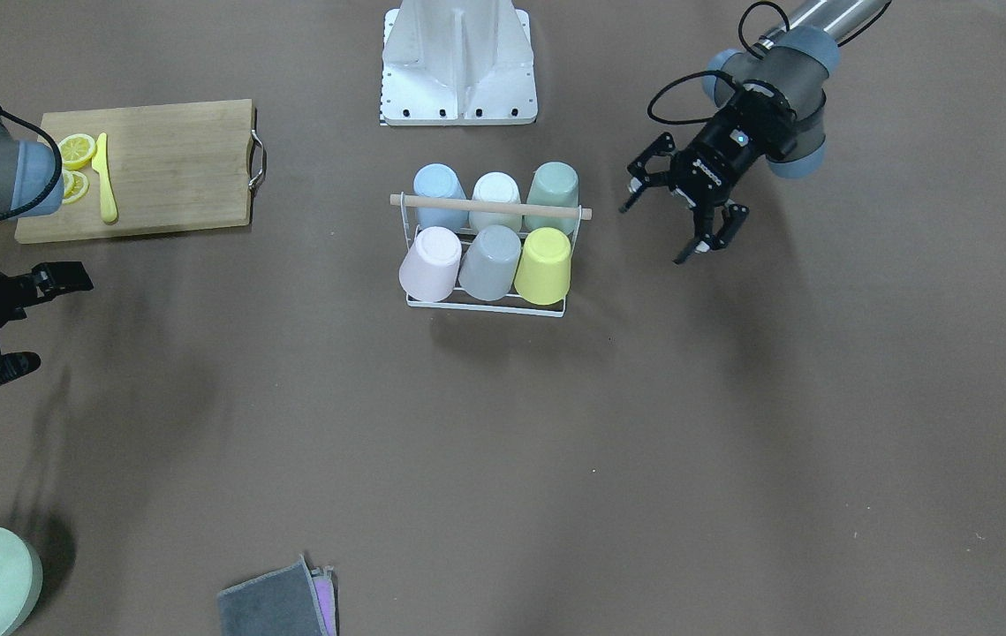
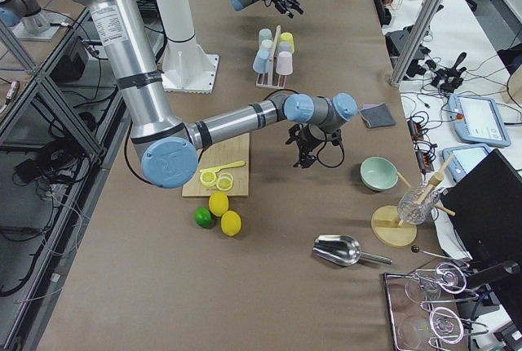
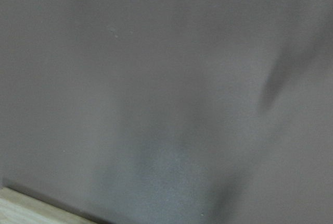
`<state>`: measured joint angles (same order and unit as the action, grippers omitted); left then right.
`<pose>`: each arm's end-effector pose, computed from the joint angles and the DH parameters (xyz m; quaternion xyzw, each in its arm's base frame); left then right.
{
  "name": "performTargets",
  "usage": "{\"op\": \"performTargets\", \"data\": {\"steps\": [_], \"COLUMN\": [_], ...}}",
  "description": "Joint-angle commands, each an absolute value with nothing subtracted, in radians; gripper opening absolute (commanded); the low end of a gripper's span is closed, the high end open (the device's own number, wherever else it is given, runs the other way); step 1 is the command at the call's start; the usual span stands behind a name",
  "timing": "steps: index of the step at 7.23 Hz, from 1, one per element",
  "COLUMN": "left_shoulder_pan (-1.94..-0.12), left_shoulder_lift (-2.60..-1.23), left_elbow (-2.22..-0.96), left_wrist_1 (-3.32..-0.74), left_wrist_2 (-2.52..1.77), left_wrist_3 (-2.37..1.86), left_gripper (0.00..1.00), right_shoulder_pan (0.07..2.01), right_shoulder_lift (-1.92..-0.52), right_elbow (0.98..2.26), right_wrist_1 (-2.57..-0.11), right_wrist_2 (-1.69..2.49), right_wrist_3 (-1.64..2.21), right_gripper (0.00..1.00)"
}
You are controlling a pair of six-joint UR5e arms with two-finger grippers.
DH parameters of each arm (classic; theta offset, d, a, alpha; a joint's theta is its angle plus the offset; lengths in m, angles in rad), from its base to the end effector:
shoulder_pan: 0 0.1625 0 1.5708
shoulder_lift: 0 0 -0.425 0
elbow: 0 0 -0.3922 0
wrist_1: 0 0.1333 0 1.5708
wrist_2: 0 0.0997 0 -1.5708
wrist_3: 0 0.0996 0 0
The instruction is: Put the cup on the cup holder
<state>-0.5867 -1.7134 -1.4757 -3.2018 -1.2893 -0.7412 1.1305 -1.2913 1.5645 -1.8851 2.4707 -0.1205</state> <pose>0.3577 -0.4311 0.4552 0.5504 0.4987 -0.0235 0.6692 -0.2023 -0.5591 0.5312 -0.0875 -0.4263 -0.2406 0.8676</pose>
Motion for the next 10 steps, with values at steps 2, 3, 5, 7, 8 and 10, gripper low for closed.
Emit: {"op": "performTargets", "data": {"steps": [2,3,5,7,8,10], "left_shoulder_pan": [-0.930,-1.010,-1.124,-1.246,-1.293,-1.340], "left_shoulder_lift": [-1.729,-1.736,-1.724,-1.688,-1.665,-1.586], "left_elbow": [-1.422,-1.431,-1.457,-1.486,-1.535,-1.627], "left_wrist_1": [-2.825,-2.697,-2.472,-2.245,-2.091,-1.831], "left_wrist_2": [-1.740,-1.835,-1.966,-2.041,-2.049,-2.138], "left_wrist_3": [-0.715,-0.646,-0.556,-0.380,-0.312,-0.305], "left_gripper": [0.96,0.96,0.96,0.96,0.96,0.97], "right_shoulder_pan": [1.207,1.236,1.269,1.279,1.284,1.290], "right_shoulder_lift": [-1.405,-1.432,-1.488,-1.523,-1.558,-1.614], "right_elbow": [1.563,1.557,1.560,1.572,1.621,1.689], "right_wrist_1": [-1.681,-1.657,-1.568,-1.493,-1.468,-1.448], "right_wrist_2": [2.428,2.428,2.428,2.421,2.360,2.289], "right_wrist_3": [-0.065,-0.023,0.121,0.309,0.419,0.526], "right_gripper": [0.95,0.93,0.94,0.94,0.94,0.95]}}
